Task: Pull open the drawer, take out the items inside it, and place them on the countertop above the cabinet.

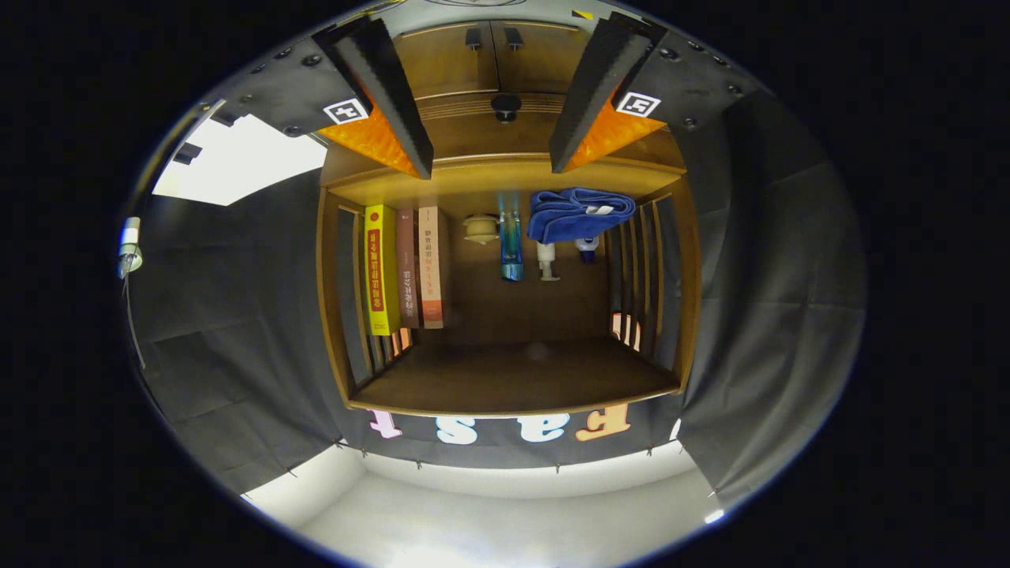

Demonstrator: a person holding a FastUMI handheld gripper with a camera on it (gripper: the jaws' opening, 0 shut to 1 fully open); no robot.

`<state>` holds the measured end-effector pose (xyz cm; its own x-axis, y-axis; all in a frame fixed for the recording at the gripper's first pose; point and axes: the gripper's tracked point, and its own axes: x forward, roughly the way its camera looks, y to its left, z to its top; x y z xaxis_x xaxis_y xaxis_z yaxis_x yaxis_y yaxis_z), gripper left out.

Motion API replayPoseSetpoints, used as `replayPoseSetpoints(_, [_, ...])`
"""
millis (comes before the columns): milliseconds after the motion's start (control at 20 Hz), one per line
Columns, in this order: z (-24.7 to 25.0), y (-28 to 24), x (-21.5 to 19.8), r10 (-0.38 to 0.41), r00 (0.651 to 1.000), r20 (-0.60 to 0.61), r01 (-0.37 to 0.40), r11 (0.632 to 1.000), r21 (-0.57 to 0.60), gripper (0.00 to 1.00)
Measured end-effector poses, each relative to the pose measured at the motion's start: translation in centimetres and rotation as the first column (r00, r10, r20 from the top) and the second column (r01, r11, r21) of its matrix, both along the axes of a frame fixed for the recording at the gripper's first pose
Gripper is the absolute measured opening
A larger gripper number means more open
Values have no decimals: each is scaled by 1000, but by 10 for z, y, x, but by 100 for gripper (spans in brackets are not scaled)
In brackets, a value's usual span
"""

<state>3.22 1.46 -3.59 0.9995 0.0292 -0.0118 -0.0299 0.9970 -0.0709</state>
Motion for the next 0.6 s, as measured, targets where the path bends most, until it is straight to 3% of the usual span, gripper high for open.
replayPoseSetpoints(200, [-44, 14, 30, 28, 999, -46, -29, 999, -37, 99])
replayPoseSetpoints(600, [-102, 32, 45, 64, 995, -73, -69, 996, -59, 99])
